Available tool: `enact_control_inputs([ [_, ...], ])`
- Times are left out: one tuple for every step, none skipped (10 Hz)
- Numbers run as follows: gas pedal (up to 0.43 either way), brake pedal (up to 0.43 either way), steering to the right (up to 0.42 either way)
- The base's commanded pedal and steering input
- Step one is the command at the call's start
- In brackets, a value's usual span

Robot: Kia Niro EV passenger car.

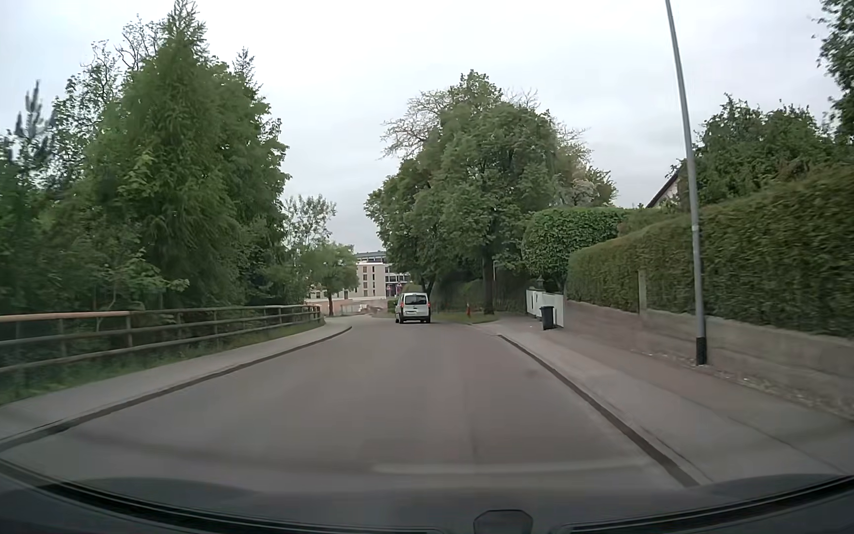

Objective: Follow the waypoints while adhering to traffic rules and regulations

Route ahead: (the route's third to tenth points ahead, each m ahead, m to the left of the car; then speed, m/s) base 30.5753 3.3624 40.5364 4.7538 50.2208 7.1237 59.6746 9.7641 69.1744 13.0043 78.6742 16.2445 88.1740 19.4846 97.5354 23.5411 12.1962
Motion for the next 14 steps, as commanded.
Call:
enact_control_inputs([
  [0.020, 0.000, -0.010],
  [0.020, 0.000, -0.010],
  [0.028, 0.000, -0.011],
  [0.028, 0.000, -0.012],
  [0.039, 0.000, -0.013],
  [0.039, 0.000, -0.014],
  [0.047, 0.000, -0.014],
  [0.047, 0.000, -0.015],
  [0.047, 0.000, -0.018],
  [0.047, 0.000, -0.019],
  [0.047, 0.000, -0.021],
  [0.047, 0.000, -0.021],
  [0.047, 0.000, -0.021],
  [0.047, 0.000, -0.021],
])
